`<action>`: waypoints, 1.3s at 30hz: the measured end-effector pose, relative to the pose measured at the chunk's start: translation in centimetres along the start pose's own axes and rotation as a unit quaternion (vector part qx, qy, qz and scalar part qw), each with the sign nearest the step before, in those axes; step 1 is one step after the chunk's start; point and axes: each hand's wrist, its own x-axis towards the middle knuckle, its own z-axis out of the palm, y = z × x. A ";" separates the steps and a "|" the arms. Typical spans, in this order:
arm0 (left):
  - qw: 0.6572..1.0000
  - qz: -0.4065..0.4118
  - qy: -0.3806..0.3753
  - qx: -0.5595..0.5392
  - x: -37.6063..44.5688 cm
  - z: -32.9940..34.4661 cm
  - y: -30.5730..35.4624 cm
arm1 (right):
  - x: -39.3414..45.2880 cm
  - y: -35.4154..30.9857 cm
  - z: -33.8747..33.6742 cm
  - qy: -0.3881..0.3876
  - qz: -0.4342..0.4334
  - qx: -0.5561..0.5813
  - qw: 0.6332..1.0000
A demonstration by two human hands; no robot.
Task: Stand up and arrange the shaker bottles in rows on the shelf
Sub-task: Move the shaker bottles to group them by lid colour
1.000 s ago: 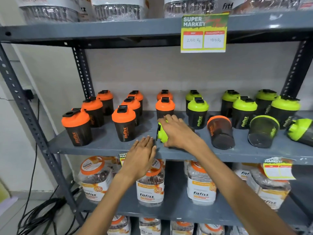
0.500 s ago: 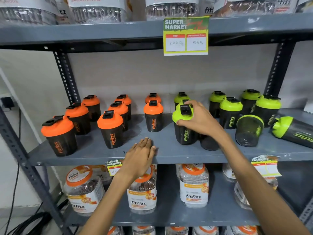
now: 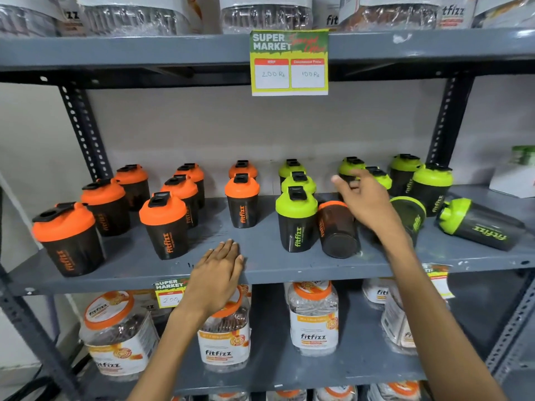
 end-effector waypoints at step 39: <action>1.000 0.013 0.018 0.009 -3.5 -1.3 -4.1 | -9.5 -6.7 13.3 -0.224 -0.064 0.297 0.926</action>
